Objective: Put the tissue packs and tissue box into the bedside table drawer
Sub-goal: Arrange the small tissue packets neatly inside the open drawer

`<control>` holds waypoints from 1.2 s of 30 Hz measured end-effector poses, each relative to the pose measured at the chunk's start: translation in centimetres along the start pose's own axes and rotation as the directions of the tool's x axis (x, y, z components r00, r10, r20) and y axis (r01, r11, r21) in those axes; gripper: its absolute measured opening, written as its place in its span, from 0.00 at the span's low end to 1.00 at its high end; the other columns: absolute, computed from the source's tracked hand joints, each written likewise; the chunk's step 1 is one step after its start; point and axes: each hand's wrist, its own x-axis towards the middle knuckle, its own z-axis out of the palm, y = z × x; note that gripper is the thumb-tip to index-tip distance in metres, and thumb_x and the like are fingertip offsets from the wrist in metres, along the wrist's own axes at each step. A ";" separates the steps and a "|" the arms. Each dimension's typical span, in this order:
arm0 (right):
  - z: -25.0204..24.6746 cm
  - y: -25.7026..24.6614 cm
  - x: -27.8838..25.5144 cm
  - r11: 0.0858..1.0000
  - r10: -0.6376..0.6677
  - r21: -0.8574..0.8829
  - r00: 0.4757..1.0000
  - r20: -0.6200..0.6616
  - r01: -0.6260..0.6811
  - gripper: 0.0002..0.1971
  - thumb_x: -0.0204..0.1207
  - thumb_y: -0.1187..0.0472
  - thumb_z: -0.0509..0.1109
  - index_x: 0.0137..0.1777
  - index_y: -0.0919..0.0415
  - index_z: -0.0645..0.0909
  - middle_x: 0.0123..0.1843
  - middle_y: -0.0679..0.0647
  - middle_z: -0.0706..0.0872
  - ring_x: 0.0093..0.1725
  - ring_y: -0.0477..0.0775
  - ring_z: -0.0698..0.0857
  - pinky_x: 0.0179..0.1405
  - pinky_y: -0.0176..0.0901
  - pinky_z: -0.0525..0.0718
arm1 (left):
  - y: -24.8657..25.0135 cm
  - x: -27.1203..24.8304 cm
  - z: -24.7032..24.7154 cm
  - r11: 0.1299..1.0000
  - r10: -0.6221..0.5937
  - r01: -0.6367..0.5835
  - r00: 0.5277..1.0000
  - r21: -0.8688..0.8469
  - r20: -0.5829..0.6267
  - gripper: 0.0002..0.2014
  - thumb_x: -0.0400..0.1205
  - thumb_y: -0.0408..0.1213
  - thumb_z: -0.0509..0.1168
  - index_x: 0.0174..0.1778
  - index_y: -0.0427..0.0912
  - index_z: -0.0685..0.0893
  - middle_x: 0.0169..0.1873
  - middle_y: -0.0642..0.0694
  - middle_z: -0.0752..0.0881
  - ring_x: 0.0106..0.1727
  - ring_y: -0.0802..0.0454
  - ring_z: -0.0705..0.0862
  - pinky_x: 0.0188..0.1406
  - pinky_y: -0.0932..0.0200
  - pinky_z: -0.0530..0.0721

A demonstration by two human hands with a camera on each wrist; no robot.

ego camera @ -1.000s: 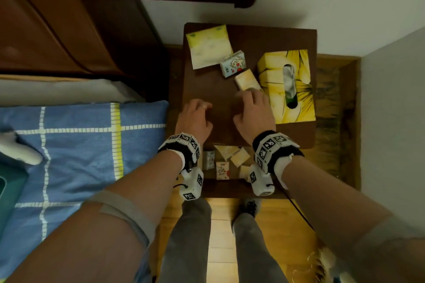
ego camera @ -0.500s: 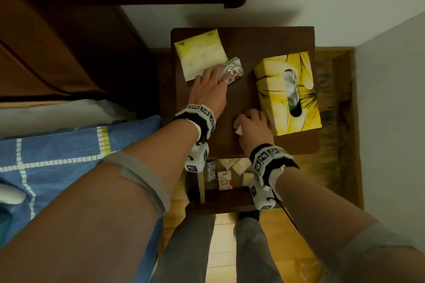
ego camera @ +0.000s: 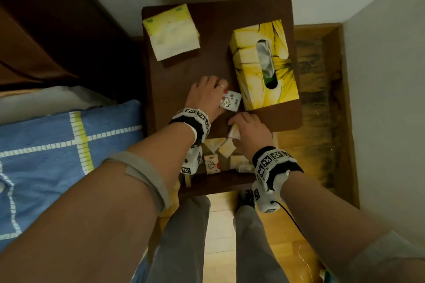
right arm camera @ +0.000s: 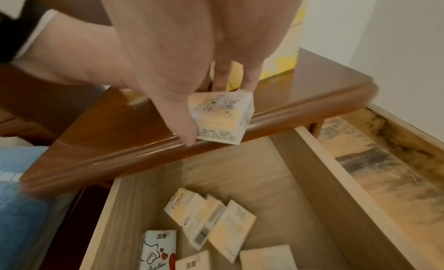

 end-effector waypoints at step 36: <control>10.7 -2.3 -1.7 0.849 0.166 0.418 0.915 0.368 -0.322 0.20 0.73 0.46 0.75 0.63 0.48 0.80 0.55 0.51 0.84 0.41 0.46 0.84 0.39 0.44 0.86 | -3.0 -19.1 13.2 0.390 -0.650 0.546 0.733 -0.742 0.198 0.18 0.79 0.39 0.67 0.64 0.53 0.77 0.58 0.53 0.85 0.57 0.52 0.85 0.58 0.50 0.85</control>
